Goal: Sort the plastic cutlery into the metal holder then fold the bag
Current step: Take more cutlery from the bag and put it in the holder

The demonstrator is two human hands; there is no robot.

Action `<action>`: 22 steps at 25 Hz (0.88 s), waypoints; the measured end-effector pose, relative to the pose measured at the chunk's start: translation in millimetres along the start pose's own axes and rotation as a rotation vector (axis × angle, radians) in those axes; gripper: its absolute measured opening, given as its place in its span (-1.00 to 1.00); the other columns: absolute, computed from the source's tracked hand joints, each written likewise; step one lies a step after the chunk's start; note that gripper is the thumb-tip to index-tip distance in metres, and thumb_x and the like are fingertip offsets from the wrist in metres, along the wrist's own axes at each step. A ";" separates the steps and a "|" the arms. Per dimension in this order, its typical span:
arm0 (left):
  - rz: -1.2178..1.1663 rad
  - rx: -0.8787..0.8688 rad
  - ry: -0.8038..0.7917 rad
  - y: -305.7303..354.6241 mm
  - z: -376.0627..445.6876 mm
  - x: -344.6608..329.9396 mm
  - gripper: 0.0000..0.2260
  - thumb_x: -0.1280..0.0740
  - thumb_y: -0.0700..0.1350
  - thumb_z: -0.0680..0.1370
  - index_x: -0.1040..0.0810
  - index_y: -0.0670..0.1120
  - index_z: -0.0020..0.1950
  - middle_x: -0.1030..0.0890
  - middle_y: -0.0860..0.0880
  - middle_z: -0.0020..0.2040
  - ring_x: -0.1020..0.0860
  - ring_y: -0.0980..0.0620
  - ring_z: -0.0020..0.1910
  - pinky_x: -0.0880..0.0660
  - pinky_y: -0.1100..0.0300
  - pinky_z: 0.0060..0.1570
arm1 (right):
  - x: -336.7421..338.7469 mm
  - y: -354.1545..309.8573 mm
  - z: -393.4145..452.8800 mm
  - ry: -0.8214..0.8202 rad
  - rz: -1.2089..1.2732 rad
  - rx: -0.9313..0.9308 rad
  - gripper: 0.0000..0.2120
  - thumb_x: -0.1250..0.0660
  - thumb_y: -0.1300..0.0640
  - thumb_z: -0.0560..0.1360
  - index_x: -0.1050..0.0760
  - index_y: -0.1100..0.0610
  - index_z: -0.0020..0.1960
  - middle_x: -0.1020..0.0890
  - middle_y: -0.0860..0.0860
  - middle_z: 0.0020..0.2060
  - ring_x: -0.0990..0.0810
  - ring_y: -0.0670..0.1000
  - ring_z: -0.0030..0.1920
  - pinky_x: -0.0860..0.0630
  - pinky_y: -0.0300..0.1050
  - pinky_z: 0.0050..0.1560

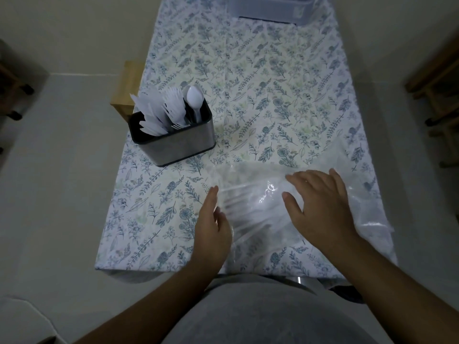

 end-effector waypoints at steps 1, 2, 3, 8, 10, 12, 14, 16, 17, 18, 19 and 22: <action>-0.009 -0.006 0.004 3.4 0.1 -0.1 -0.47 -0.16 -0.28 0.67 -0.18 0.03 0.61 -0.23 0.10 0.59 -0.22 0.24 0.54 -0.23 0.34 0.47 | -7.8 1.2 0.4 -0.005 -0.014 0.003 -0.65 -0.25 -0.03 0.56 -0.64 0.09 0.22 -0.66 0.03 0.16 -0.54 0.11 0.27 -0.14 0.15 0.53; -0.009 0.015 -0.006 5.0 0.0 -1.0 -0.46 -0.17 -0.25 0.67 -0.14 0.03 0.62 -0.22 0.12 0.59 -0.20 0.27 0.53 -0.22 0.35 0.46 | -17.4 2.5 1.0 -0.024 -0.025 0.007 -0.68 -0.23 -0.01 0.57 -0.67 0.09 0.15 -0.68 0.02 0.10 -0.56 0.11 0.22 -0.16 0.12 0.51; -0.001 0.061 -0.023 2.5 0.5 -2.6 -0.45 -0.18 -0.22 0.68 -0.09 0.04 0.63 -0.22 0.13 0.59 -0.21 0.30 0.49 -0.22 0.38 0.42 | -25.7 3.4 2.1 -0.051 -0.036 0.008 -0.70 -0.21 0.01 0.58 -0.67 0.08 0.11 -0.68 0.02 0.05 -0.57 0.11 0.16 -0.19 0.08 0.47; -0.025 0.195 -0.082 -7.3 4.1 -10.4 -0.43 -0.14 -0.21 0.69 0.03 0.00 0.65 -0.20 0.21 0.52 -0.29 0.66 0.17 -0.21 0.61 0.17 | 6.1 -10.0 19.8 0.132 0.151 0.025 -0.79 -0.30 0.10 0.57 -0.67 0.04 0.10 -0.71 0.00 -0.10 -0.57 0.14 -0.01 -0.24 -0.04 0.03; -0.057 0.182 -0.067 -9.4 7.4 -9.8 -0.43 -0.14 -0.22 0.68 -0.01 -0.02 0.65 -0.13 0.13 0.60 -0.19 0.36 0.47 -0.11 0.39 0.42 | 26.7 -25.5 18.8 0.224 0.187 0.147 -0.84 -0.36 0.12 0.55 -0.69 0.05 0.07 -0.70 -0.04 -0.14 -0.57 0.10 -0.04 -0.27 -0.04 0.01; -0.108 0.200 -0.037 -9.6 8.7 -8.1 -0.45 -0.18 -0.23 0.67 -0.10 -0.03 0.63 -0.23 0.08 0.59 -0.22 0.18 0.53 -0.19 0.20 0.51 | 23.5 -31.7 15.0 0.222 0.173 0.226 -0.86 -0.38 0.14 0.54 -0.70 0.04 0.03 -0.68 -0.05 -0.16 -0.57 0.10 -0.05 -0.30 -0.03 0.03; -0.153 0.236 0.039 -5.3 6.7 -3.0 -0.50 -0.26 -0.22 0.65 -0.23 -0.03 0.57 -0.41 0.04 0.48 -0.39 0.10 0.44 -0.38 0.18 0.39 | 13.7 -23.0 13.6 0.192 0.173 0.191 -0.86 -0.39 0.15 0.51 -0.70 0.03 0.01 -0.69 -0.03 -0.13 -0.59 0.14 -0.02 -0.31 -0.03 0.09; -0.172 0.259 0.138 -0.1 9.3 7.2 -0.57 -0.33 -0.19 0.62 -0.35 -0.02 0.47 -0.58 0.02 0.27 -0.57 0.05 0.24 -0.55 0.11 0.20 | 12.4 -17.1 12.5 0.175 0.194 0.130 -0.83 -0.41 0.16 0.48 -0.70 0.01 0.03 -0.67 -0.02 -0.04 -0.54 0.12 0.07 -0.31 -0.02 0.12; -0.189 0.293 0.158 3.3 11.5 11.6 -0.60 -0.36 -0.17 0.61 -0.40 -0.02 0.43 -0.63 0.00 0.14 -0.62 0.05 0.10 -0.61 0.08 0.08 | 15.6 -20.2 9.4 0.164 0.204 0.115 -0.84 -0.41 0.13 0.48 -0.69 0.00 0.03 -0.64 -0.02 -0.03 -0.51 0.11 0.08 -0.29 -0.04 0.09; -0.227 0.344 0.154 5.8 13.7 15.0 -0.64 -0.38 -0.18 0.59 -0.44 -0.03 0.38 -0.66 -0.03 0.03 -0.65 0.04 -0.03 -0.63 0.08 -0.02 | 18.5 -28.0 4.9 0.147 0.207 0.114 -0.87 -0.41 0.07 0.48 -0.68 -0.01 0.00 -0.61 -0.03 -0.06 -0.49 0.10 0.05 -0.26 -0.07 0.05; -0.285 0.400 0.127 10.0 15.9 16.5 -0.67 -0.40 -0.20 0.58 -0.49 -0.06 0.34 -0.68 -0.07 -0.04 -0.66 0.02 -0.10 -0.63 0.10 -0.09 | 18.5 -40.2 0.3 0.101 0.215 0.119 -0.88 -0.40 -0.03 0.47 -0.65 -0.02 -0.05 -0.58 -0.06 -0.11 -0.49 0.08 0.02 -0.24 -0.08 0.01; -0.490 0.469 -0.054 34.2 17.9 11.2 -0.75 -0.44 -0.28 0.52 -0.60 -0.14 0.19 -0.70 -0.16 -0.11 -0.68 -0.05 -0.14 -0.59 0.13 -0.13 | -6.7 -74.2 -7.5 -0.181 0.103 0.098 -0.54 -0.25 -0.43 0.40 -0.59 -0.05 -0.14 -0.53 -0.11 -0.18 -0.45 0.01 -0.03 -0.26 -0.06 -0.05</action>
Point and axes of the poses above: each hand's wrist, its own z-axis towards the middle knuckle, its own x-axis out of the back of the hand, y = z × x, the point moved 4 cm from there along z, towards the middle knuckle
